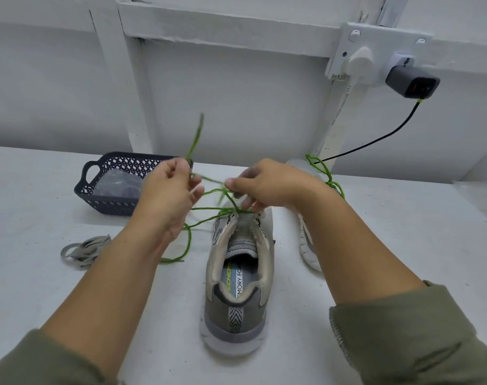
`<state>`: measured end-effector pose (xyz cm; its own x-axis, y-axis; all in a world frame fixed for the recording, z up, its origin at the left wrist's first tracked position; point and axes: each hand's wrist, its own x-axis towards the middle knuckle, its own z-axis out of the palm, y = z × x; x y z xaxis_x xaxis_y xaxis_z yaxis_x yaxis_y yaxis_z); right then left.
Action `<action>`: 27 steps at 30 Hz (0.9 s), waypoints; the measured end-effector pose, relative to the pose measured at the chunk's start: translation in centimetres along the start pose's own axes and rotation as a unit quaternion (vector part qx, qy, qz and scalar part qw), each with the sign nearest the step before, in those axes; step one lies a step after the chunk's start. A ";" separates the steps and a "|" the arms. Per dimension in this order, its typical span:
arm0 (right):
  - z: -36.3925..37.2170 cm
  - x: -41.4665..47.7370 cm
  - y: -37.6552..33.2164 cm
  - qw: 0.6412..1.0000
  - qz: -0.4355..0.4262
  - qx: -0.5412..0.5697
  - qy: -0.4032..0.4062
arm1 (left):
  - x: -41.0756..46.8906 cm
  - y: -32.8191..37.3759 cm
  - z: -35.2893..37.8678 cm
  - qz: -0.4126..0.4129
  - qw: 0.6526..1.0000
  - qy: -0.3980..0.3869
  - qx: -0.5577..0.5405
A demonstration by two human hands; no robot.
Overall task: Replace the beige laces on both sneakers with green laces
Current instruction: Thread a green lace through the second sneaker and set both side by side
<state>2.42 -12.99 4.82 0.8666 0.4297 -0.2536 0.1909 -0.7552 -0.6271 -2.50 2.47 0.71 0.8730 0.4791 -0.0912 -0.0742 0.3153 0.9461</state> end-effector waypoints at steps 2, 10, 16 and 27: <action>0.2 -0.1 0.2 0.998 -0.002 0.060 -0.001 | 0.6 1.3 0.6 0.037 0.998 -0.002 -0.053; -0.2 -0.2 2.2 0.982 0.088 -0.157 0.054 | 1.4 1.2 1.9 0.177 0.969 -0.120 0.124; 1.1 -0.4 2.9 0.985 0.034 0.125 0.111 | 1.6 -1.5 0.9 0.208 0.924 -0.184 0.263; 3.1 1.1 3.8 0.972 0.032 0.085 0.218 | 1.7 -4.3 -0.8 0.180 0.835 -0.059 0.516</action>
<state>2.66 -13.84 -0.10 0.9942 0.1065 0.0166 0.0836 -0.6648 -0.7423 -1.11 2.60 -3.73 0.9297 0.2868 0.2313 0.0591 -0.7357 0.6748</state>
